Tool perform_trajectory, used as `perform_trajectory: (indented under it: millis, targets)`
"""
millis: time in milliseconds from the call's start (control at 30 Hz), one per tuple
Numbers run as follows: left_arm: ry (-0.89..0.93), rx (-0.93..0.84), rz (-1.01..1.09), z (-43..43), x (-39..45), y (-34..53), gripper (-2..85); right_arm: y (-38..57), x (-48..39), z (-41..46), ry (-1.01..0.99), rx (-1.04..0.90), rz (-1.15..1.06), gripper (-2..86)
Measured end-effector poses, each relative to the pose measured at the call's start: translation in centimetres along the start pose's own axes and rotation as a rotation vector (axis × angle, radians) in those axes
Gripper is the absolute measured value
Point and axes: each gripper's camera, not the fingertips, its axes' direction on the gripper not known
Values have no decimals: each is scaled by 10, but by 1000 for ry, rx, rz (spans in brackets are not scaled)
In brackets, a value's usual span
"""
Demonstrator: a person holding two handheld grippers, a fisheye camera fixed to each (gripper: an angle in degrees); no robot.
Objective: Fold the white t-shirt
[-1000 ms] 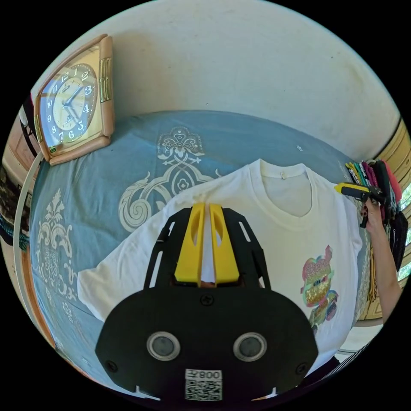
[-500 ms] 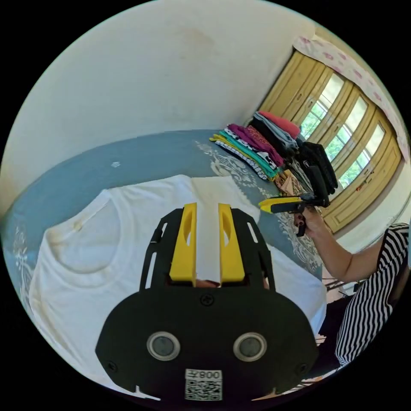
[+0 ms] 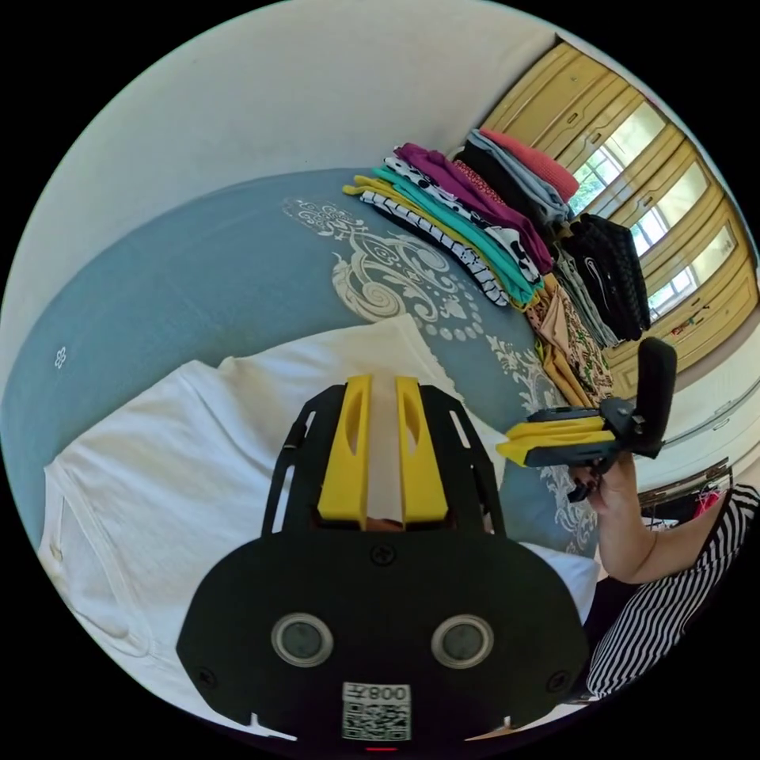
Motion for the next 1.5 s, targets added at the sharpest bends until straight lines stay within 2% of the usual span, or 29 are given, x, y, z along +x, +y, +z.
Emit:
perform_trajectory:
  millis: [100, 233, 300, 500, 567, 667, 933, 1067, 1200, 1267, 1400, 1500]
  targets:
    - [30, 32, 12, 2, -4, -6, 81, 15, -2, -21, -23, 99, 57, 43]
    - [-20, 11, 75, 17, 2, -28, 94, 30, -16, -41, 29, 153, 82, 66]
    - [-45, -14, 102, 28, 7, -37, 98, 37, -27, -47, 104, 149, 82, 75]
    - [-197, -102, 169, 67, 17, -59, 90, 35, -53, -48, 126, 111, 45, 73]
    - [-262, -99, 174, 71, 15, -61, 67, 34, -63, -46, 157, 93, 29, 64]
    - [-260, -85, 138, 69, 3, -61, 38, 33, -73, -47, 187, 82, 24, 36]
    - [-1, 142, -19, 19, -49, -37, 19, 46, -104, -59, 185, 127, -25, 3]
    - [169, 294, -112, -23, -86, -4, 16, 56, -144, -72, 119, 200, -124, 2]
    - [204, 361, -188, -54, -120, 31, 16, 65, -185, -74, 187, 223, -225, 6]
    - [229, 391, -252, -66, -143, 49, 16, 67, -177, -72, 227, 233, -190, 11]
    - [246, 400, -298, -71, -164, 61, 15, 56, -141, -58, 70, 197, -142, 60]
    - [251, 384, -294, -70, -169, 63, 14, 33, -136, -36, 53, 107, -175, 82]
